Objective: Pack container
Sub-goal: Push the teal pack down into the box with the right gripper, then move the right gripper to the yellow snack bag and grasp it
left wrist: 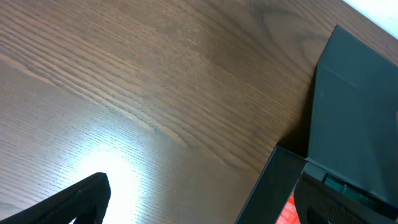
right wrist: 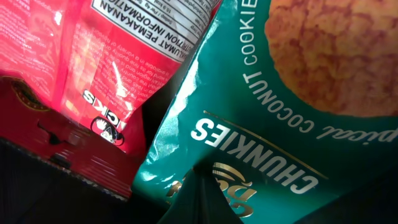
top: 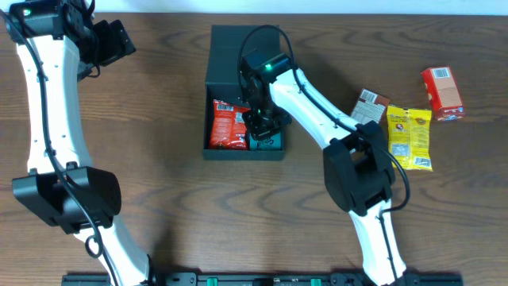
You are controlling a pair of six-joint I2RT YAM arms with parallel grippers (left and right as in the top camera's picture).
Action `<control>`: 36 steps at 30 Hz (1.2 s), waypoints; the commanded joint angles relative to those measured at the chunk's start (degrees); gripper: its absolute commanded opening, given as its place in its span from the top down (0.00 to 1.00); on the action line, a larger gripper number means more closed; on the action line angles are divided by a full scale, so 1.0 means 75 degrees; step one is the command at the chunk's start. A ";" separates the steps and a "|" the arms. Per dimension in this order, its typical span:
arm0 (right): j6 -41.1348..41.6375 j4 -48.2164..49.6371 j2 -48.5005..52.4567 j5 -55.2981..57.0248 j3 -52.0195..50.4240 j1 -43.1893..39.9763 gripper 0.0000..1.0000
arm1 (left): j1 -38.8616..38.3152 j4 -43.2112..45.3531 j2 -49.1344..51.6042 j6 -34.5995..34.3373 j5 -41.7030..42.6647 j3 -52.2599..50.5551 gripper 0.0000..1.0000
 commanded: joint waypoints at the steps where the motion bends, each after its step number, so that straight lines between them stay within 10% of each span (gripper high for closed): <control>1: -0.0134 0.0020 -0.0067 0.0093 -0.0125 0.0102 0.99 | 0.0047 -0.0023 0.0032 0.0134 0.0020 -0.0009 0.05; 16: -0.0192 -0.1504 -0.0087 0.1708 0.3462 -0.1189 0.99 | 0.0047 -0.0026 0.0032 0.0137 -0.0003 -0.0009 0.05; 29: -0.0691 -0.1976 -0.0085 0.2541 0.3179 -0.5421 0.95 | 0.0047 0.0012 0.0032 0.0134 -0.0032 -0.0009 0.04; 36: -0.1714 -0.1571 -0.0085 0.0265 0.1865 -0.7029 0.98 | 0.0047 -0.0003 0.0032 0.0134 -0.0032 -0.0009 0.05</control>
